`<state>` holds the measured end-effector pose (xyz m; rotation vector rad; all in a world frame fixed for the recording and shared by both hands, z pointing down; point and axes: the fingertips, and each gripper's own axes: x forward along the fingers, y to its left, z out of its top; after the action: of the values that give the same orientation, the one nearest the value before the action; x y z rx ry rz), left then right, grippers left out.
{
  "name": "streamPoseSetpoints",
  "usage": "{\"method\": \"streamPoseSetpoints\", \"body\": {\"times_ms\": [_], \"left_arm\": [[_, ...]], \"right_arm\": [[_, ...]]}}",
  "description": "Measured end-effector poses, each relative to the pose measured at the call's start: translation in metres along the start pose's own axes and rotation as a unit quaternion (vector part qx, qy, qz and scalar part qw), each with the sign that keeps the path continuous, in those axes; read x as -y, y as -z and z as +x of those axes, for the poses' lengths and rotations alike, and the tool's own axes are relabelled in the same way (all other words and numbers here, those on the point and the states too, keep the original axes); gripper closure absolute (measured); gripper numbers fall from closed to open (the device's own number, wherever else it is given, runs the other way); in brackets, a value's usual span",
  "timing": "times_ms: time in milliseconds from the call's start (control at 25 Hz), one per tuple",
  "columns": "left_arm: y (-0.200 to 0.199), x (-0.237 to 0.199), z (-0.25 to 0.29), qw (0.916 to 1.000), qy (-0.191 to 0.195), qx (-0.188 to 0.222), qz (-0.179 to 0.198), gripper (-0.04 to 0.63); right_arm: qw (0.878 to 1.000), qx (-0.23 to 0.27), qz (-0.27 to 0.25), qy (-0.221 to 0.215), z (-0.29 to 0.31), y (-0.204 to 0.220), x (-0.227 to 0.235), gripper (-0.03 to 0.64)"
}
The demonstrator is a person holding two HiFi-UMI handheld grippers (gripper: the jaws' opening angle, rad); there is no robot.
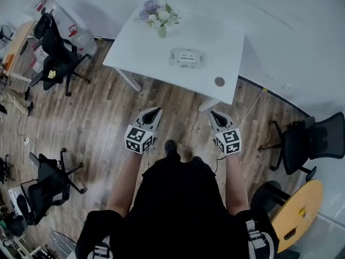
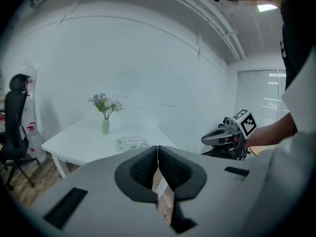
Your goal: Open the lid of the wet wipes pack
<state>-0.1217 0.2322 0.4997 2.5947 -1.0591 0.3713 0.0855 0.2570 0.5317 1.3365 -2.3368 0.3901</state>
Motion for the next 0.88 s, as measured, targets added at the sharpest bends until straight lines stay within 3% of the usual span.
{"method": "streamPoseSetpoints", "body": {"times_ms": [360, 880], "left_arm": [[-0.005, -0.026, 0.003, 0.9992, 0.033, -0.006, 0.022, 0.574], [0.003, -0.049, 0.019, 0.9993, 0.033, -0.017, 0.010, 0.574]], "right_arm": [[0.999, 0.003, 0.009, 0.033, 0.016, -0.005, -0.014, 0.600], [0.999, -0.014, 0.008, 0.037, 0.038, -0.002, -0.004, 0.600]]}}
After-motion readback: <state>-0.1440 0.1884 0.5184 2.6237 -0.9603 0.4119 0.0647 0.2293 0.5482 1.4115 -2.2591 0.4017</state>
